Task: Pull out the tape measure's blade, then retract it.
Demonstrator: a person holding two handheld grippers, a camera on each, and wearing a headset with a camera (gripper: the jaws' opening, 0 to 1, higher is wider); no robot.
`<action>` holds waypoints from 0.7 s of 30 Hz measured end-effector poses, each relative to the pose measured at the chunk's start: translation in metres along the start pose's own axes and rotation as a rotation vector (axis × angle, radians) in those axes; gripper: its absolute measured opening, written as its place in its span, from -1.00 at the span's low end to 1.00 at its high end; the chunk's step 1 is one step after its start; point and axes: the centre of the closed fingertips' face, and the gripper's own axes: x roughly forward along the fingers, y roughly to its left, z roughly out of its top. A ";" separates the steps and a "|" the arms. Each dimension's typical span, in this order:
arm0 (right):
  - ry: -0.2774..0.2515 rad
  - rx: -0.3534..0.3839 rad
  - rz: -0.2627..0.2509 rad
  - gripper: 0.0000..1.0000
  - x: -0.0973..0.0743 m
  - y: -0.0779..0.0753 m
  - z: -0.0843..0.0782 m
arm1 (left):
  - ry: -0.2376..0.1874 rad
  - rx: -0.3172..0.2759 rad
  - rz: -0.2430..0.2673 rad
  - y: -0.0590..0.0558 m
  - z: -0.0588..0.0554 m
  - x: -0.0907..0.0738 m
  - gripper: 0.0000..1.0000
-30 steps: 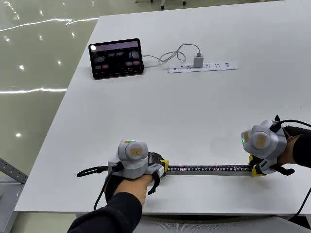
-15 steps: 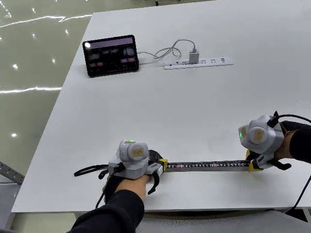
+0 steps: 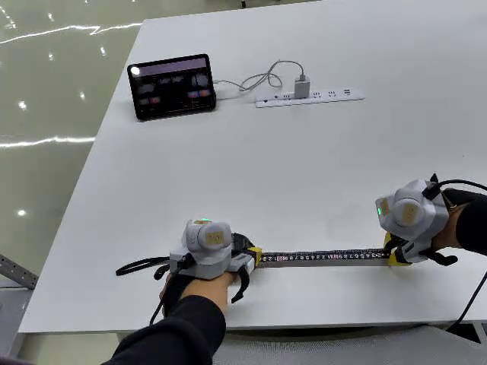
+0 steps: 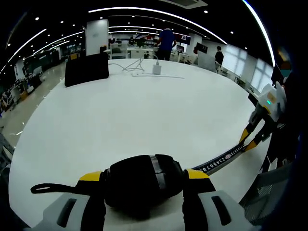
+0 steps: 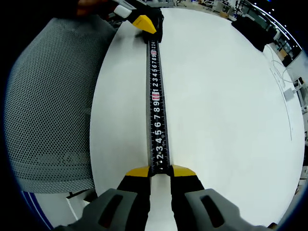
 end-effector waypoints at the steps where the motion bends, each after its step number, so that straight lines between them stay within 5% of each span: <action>1: 0.000 0.001 0.000 -0.79 0.000 0.000 0.000 | 0.000 0.002 0.000 0.000 0.000 0.000 0.22; 21: 0.009 0.027 0.004 -0.78 0.002 0.002 0.010 | -0.005 0.008 -0.007 0.001 0.000 0.001 0.23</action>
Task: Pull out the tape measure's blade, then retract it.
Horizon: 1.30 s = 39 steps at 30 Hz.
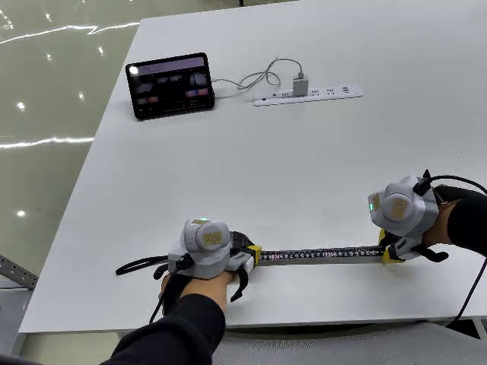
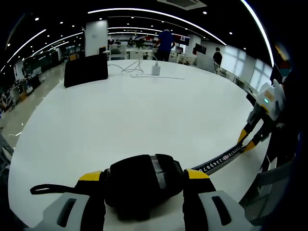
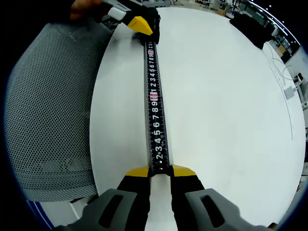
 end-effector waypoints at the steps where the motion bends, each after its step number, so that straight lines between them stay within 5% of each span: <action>1: 0.001 0.002 0.000 -0.78 0.000 0.000 0.001 | 0.002 -0.001 0.000 0.000 0.000 0.000 0.23; 39: -0.018 0.010 -0.002 -0.78 0.004 0.002 0.015 | 0.006 -0.002 0.000 0.000 -0.002 0.001 0.22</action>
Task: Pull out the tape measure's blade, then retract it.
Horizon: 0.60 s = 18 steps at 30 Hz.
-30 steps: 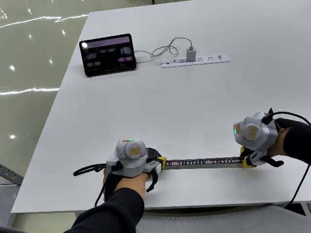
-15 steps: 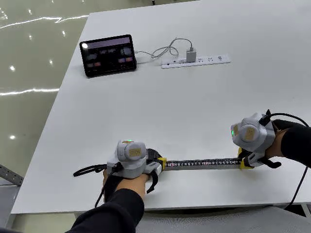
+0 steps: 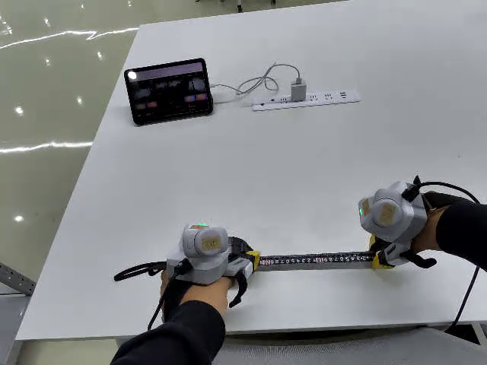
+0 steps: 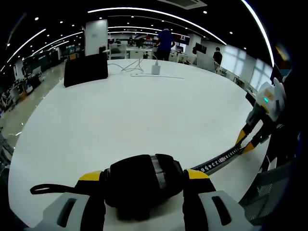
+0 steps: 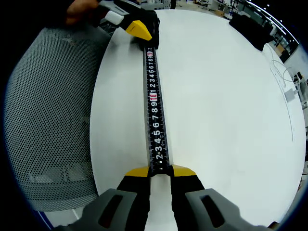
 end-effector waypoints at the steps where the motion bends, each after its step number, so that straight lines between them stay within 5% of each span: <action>1: 0.000 -0.001 -0.001 -0.78 0.000 0.000 0.000 | 0.000 0.000 0.000 0.000 0.000 0.000 0.22; 18: -0.004 0.010 0.000 -0.78 0.003 0.001 0.011 | 0.000 -0.002 0.001 0.000 0.000 -0.001 0.23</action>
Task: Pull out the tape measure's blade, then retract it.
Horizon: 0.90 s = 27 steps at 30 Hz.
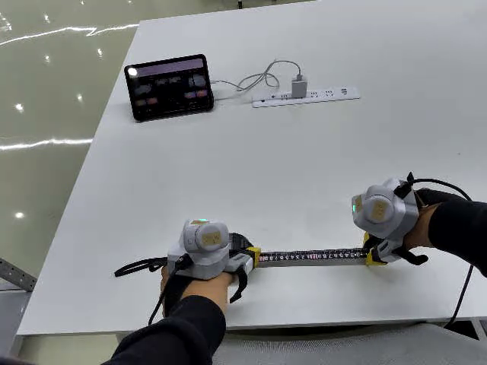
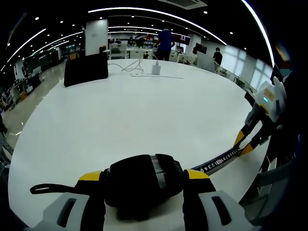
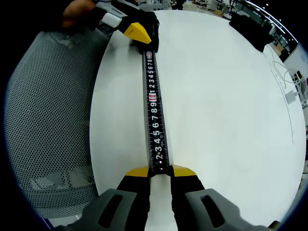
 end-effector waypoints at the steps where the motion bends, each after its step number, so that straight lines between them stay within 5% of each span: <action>1: -0.001 0.001 0.000 -0.78 0.000 0.000 0.001 | 0.000 0.000 0.000 0.000 0.000 0.000 0.23; 27: -0.024 0.008 0.003 -0.78 0.004 0.003 0.017 | 0.001 -0.011 0.000 0.000 0.000 0.000 0.23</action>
